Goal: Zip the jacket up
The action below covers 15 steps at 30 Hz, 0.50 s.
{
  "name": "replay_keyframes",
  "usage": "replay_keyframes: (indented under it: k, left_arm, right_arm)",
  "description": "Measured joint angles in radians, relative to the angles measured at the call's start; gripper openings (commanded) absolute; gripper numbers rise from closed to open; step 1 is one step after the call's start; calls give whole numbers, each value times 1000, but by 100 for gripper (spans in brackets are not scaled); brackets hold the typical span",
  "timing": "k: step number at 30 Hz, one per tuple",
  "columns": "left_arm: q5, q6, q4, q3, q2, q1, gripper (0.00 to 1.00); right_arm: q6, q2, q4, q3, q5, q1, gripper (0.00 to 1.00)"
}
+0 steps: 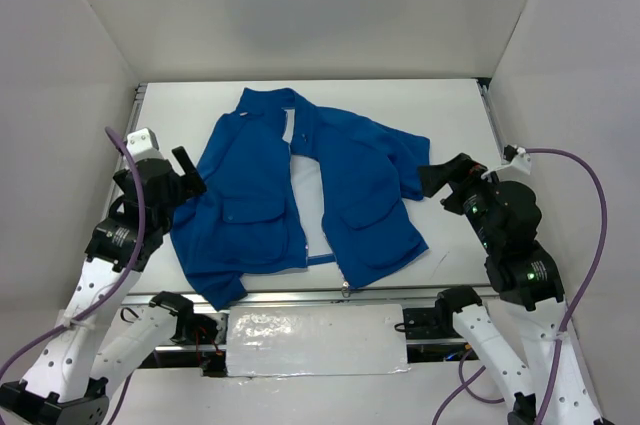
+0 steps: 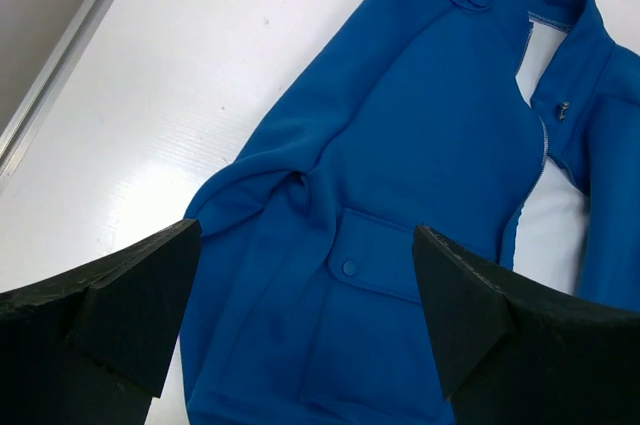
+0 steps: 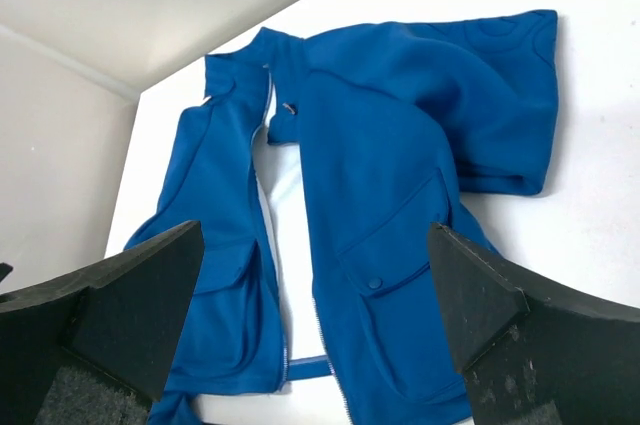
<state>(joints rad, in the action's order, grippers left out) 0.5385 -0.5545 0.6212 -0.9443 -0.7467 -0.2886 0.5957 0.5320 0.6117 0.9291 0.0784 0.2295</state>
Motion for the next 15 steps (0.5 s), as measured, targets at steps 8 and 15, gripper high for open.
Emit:
replay_keyframes:
  k: [8, 15]
  left_arm:
    - [7, -2, 3, 0, 13, 3, 99]
    - [5, -2, 3, 0, 14, 5, 99]
  right_arm:
    - [1, -24, -55, -45, -81, 0, 100]
    - [-13, 352, -217, -15, -298, 230, 100]
